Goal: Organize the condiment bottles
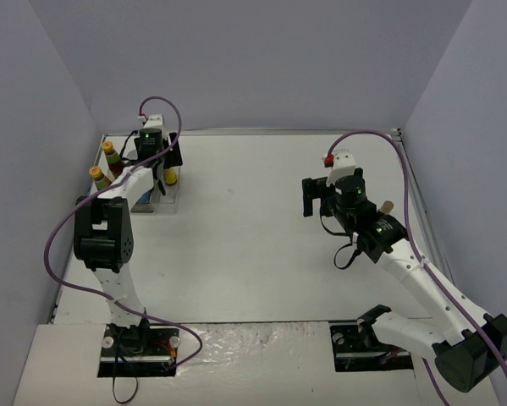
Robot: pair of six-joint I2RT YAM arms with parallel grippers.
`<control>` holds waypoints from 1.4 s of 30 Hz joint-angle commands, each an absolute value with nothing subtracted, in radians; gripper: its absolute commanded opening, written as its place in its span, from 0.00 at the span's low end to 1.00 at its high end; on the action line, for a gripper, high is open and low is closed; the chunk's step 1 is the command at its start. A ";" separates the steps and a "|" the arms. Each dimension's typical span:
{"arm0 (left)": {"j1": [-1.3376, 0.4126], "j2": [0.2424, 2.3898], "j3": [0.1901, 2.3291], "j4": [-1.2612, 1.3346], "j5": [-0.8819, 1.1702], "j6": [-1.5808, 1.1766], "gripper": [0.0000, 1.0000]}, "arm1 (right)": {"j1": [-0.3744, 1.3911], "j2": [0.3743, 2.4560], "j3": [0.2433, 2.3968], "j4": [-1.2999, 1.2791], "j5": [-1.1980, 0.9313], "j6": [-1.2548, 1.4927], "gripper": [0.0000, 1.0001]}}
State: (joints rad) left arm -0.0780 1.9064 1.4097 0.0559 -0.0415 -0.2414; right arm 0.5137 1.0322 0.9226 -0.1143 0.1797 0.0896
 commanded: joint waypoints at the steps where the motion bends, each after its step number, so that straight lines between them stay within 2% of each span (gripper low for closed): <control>1: -0.074 1.827 1.473 0.101 -0.040 -0.246 0.77 | 0.500 1.013 0.930 -0.069 0.258 0.124 1.00; 7: -0.086 1.743 1.471 0.006 -0.001 -0.267 0.92 | 0.460 1.008 0.950 -0.157 0.485 0.256 1.00; 11: -0.109 1.649 1.450 -0.083 0.057 -0.252 0.93 | 0.379 1.042 0.981 -0.264 0.573 0.344 1.00; 21: -0.252 1.427 1.304 -0.239 0.151 -0.209 0.96 | 0.123 1.113 1.001 -0.347 0.553 0.476 1.00; 27: -0.359 1.329 1.200 -0.293 0.171 -0.206 0.97 | 0.045 1.212 1.024 -0.340 0.520 0.478 0.99; 37: -0.418 1.201 1.062 -0.306 0.156 -0.238 0.97 | 0.006 1.325 0.970 -0.244 0.442 0.504 0.75; 39: -0.420 1.186 1.053 -0.314 0.145 -0.233 0.97 | 0.005 1.334 0.956 -0.223 0.445 0.511 0.64; 42: -0.419 1.166 1.046 -0.323 0.133 -0.226 0.97 | 0.006 1.344 0.935 -0.201 0.458 0.512 0.55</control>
State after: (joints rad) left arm -0.4139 1.2154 1.0336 -0.3448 0.1552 -0.2218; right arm 0.0074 1.3331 0.9573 -0.2766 0.4332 0.4854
